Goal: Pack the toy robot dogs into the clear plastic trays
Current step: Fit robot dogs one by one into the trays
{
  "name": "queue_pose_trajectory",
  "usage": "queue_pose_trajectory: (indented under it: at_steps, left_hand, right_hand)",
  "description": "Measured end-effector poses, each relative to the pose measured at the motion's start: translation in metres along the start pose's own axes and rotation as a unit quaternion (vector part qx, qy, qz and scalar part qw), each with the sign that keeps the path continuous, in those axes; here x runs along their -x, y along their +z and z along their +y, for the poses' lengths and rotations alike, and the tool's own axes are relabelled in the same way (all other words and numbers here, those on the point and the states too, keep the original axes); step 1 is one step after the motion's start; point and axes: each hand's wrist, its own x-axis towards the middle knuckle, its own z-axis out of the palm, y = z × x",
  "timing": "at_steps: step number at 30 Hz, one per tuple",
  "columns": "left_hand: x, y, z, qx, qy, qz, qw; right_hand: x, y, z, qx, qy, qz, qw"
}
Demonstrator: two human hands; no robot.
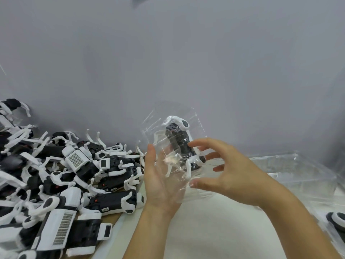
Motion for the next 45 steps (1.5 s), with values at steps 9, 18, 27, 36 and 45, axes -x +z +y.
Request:
queue_pose_trajectory:
  at_steps: [9,18,27,36,45]
  left_hand:
    - [-0.003,0.002,-0.002,-0.087,0.039,0.034,0.995]
    - [-0.005,-0.002,-0.001,-0.167,0.082,0.051,0.981]
    - [-0.004,-0.008,0.021,-0.442,0.105,0.014,0.891]
    - [0.004,-0.001,0.027,-0.739,0.002,-0.072,0.67]
    - [0.006,0.007,0.01,-0.813,-0.049,-0.094,0.573]
  right_hand:
    - [-0.005,0.015,0.007,0.07,-0.03,0.033,0.997]
    - [-0.005,0.01,0.012,0.045,-0.014,0.049,0.998]
    - [0.0,-0.019,0.027,0.02,0.055,0.104,0.993]
    - [-0.004,-0.03,0.029,-0.006,0.03,0.255,0.966]
    - [-0.004,-0.018,0.021,-0.023,0.026,0.218,0.975]
